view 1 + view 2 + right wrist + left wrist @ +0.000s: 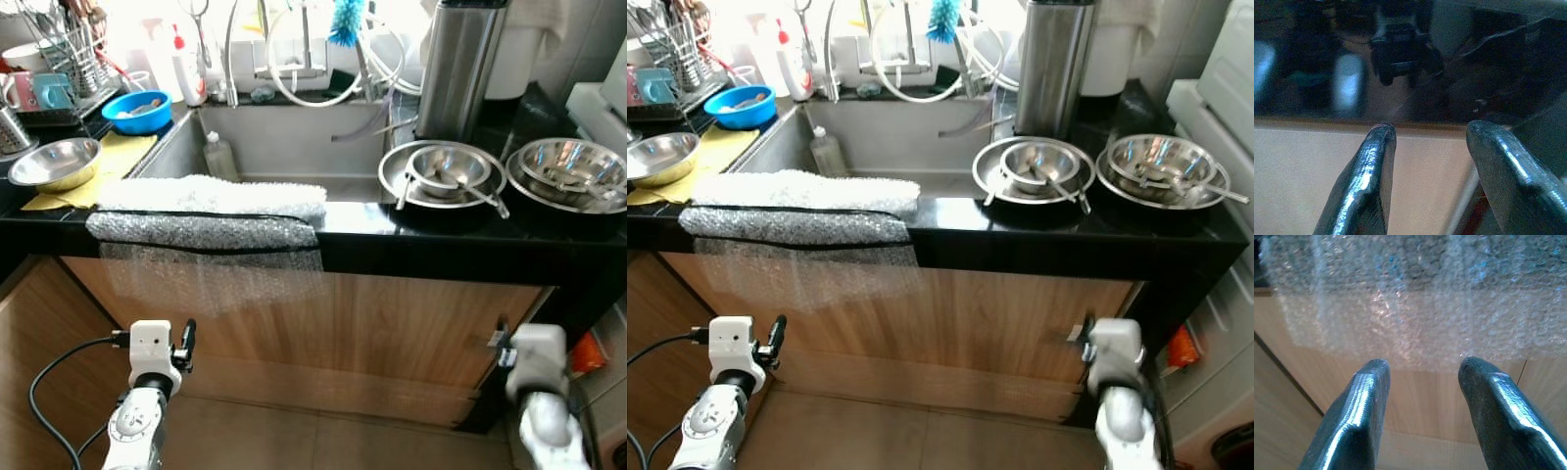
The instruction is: Kitchen organization
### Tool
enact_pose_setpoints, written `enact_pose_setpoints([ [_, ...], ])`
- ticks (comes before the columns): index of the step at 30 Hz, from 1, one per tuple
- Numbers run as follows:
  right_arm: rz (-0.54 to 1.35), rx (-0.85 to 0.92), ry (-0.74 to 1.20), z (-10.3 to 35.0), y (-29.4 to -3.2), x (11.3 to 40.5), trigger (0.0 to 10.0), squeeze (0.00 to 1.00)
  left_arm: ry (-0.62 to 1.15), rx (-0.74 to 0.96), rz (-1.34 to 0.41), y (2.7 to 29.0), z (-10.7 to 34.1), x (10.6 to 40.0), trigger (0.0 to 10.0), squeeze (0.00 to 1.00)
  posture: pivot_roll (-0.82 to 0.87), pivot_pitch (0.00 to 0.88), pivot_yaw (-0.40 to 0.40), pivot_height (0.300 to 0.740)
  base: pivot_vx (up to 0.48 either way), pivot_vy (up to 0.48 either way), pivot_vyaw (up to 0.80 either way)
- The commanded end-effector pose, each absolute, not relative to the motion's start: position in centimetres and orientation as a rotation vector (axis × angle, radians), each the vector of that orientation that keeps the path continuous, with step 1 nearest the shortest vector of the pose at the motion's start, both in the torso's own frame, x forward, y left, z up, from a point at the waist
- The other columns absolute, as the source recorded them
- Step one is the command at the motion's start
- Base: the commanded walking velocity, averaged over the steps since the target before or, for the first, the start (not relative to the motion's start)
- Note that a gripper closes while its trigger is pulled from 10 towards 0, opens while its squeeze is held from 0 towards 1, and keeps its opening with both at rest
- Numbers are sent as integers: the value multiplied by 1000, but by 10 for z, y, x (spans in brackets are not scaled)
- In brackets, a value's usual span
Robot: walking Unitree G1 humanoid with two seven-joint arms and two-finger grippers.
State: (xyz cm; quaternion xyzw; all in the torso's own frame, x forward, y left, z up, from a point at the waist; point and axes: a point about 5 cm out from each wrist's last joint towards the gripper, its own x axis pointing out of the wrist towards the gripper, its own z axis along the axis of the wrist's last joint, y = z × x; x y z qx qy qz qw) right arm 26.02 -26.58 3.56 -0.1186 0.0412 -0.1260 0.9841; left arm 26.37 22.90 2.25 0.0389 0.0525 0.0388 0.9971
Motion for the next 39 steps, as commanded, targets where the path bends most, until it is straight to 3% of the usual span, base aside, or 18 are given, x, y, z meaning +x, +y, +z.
enact_pose_setpoints([
  [1, -240, -211, 185, 14, -261, 245, 10000, 0, 99, 72, 106, 236, 24, 262, 10000, 0, -24, 0, 75, 740, 0, 0, 0],
  [6, -260, -146, 92, 24, -254, 237, 10000, 0, 23, 71, 150, 246, 38, 255, 10000, 0, -28, 0, 91, 740, 0, 0, 0],
  [15, -262, -177, -10, 59, -257, 238, 10000, 0, -97, 98, 212, 259, 69, 254, 10000, 0, -28, 0, 97, 740, 0, 0, 0],
  [28, -174, -199, -129, 107, -235, 241, 10000, 0, -143, 64, 198, 238, 88, 245, 10000, 0, -36, 0, 103, 740, 0, 0, 0],
  [39, -109, -232, -204, 144, -220, 254, 10000, 0, -252, 67, 196, 229, 126, 256, 10000, 0, -43, 0, 96, 740, 0, 0, 0],
])
